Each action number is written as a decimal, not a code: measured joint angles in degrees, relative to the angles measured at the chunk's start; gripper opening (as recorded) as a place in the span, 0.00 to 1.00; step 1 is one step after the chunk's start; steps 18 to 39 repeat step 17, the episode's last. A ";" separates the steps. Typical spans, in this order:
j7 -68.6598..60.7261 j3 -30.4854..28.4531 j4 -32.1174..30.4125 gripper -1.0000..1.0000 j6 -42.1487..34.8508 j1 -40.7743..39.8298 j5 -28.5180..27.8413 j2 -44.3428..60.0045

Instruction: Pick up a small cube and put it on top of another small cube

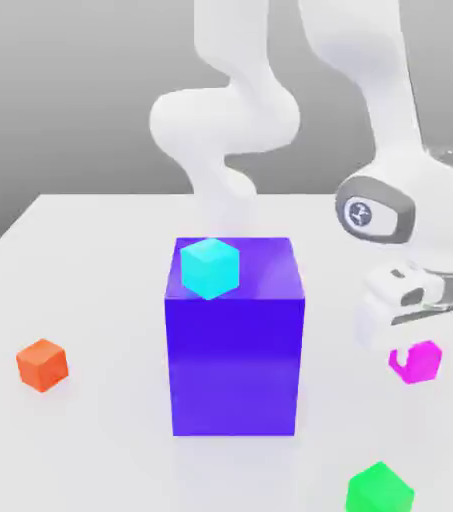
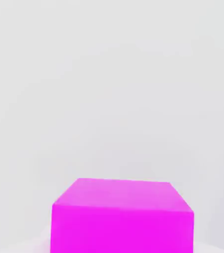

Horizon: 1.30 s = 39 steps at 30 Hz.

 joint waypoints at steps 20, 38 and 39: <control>-6.20 -10.70 20.91 1.00 -7.79 -8.12 -0.99 13.25; -6.20 -10.70 20.91 1.00 -7.79 -8.12 -0.99 13.25; -6.20 -10.70 20.91 1.00 -7.79 -8.12 -0.99 13.25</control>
